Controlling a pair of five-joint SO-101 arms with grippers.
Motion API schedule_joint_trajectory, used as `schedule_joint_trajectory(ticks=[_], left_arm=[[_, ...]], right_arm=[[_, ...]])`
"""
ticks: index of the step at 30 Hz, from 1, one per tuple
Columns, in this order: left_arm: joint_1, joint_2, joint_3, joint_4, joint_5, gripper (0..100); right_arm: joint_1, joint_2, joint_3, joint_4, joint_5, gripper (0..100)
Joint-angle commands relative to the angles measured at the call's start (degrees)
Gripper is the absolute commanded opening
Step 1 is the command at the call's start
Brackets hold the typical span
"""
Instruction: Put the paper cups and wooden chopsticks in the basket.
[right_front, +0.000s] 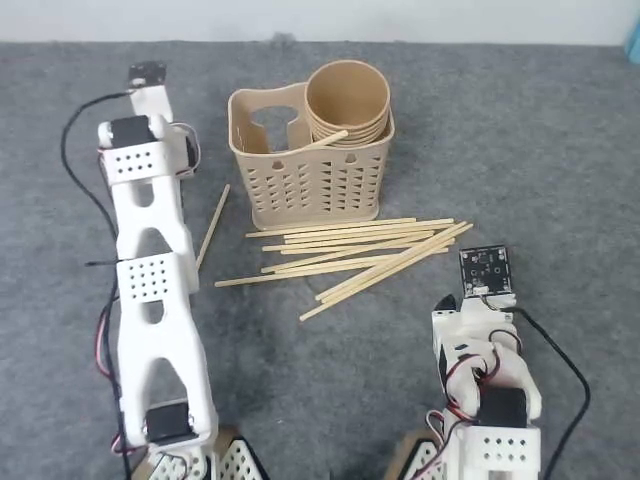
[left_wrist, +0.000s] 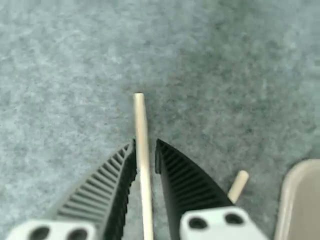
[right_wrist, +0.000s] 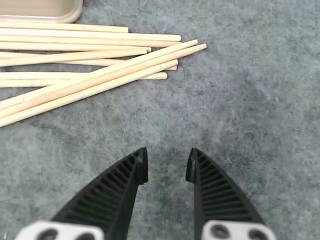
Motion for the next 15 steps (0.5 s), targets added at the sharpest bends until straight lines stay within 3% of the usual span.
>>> schedule_joint_trajectory(ticks=[1, 11, 15], left_arm=[[0.1, -0.9, 0.0, 1.8, 0.8, 7], [1.2, -1.0, 6.5, 1.7, 1.2, 6], [0.9, -1.1, 6.5, 1.9, 1.5, 1]], right_arm=[[-0.4, -1.0, 1.1, 0.6, 0.8, 14.4], [-0.1, -0.9, 1.1, 0.7, 0.8, 14.4], [-0.1, -0.9, 1.1, 0.7, 0.8, 14.4]])
